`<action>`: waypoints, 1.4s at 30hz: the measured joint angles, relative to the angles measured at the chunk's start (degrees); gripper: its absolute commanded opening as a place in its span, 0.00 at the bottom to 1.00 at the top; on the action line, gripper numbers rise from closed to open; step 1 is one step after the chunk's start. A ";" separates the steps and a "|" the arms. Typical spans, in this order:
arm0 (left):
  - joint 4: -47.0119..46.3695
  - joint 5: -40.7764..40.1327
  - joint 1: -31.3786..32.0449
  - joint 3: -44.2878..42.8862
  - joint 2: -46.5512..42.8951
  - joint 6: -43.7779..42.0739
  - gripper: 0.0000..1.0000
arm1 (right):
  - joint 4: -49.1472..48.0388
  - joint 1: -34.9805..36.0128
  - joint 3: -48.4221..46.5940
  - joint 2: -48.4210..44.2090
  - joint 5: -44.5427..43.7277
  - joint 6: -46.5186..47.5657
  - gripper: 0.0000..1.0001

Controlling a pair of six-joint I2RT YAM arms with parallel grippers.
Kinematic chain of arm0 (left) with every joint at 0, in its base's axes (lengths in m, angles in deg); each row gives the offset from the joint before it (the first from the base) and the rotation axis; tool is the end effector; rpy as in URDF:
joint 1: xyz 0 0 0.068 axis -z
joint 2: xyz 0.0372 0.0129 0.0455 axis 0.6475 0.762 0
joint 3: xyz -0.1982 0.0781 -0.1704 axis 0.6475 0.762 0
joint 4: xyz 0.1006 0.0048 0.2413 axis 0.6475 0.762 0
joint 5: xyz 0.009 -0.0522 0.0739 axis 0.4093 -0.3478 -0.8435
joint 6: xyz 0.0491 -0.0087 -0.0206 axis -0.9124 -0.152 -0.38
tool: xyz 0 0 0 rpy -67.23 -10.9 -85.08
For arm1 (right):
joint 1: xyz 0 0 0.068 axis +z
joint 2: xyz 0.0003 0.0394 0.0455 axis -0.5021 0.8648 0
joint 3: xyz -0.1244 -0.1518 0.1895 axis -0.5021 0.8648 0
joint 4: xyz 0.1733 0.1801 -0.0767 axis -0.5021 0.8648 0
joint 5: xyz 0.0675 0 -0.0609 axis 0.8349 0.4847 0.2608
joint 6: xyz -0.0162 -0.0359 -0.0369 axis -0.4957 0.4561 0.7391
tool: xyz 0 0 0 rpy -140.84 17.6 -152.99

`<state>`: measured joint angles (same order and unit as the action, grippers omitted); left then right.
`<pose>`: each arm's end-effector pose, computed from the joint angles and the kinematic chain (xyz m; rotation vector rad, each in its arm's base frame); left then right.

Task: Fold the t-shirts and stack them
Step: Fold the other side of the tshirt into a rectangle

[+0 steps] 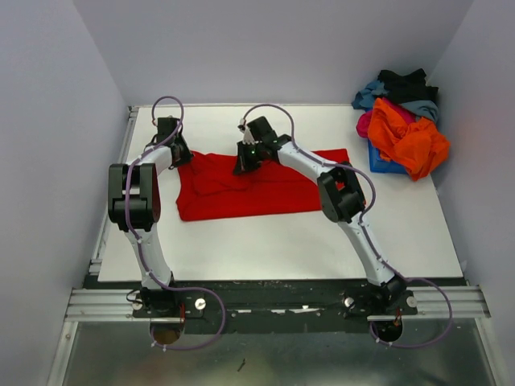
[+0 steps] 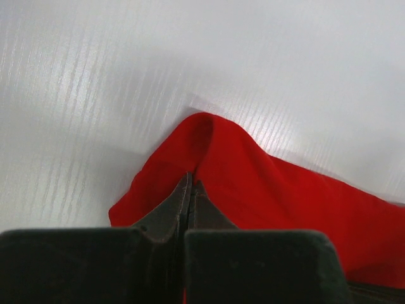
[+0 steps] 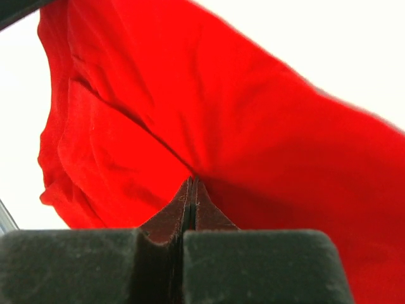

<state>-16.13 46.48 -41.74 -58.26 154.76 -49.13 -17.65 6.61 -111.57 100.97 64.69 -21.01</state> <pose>0.4345 0.0095 0.1719 -0.6111 2.3429 -0.2493 0.4433 0.3495 0.1493 -0.4790 2.4903 0.9888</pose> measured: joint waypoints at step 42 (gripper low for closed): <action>1.33 -1.03 0.00 -0.76 0.79 -0.20 0.00 | -5.14 4.13 11.02 -12.66 7.15 3.34 0.59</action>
<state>-14.80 45.46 -41.74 -59.03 155.55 -49.32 -22.79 10.74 -100.55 88.31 71.83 -17.67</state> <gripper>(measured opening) 0.005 0.594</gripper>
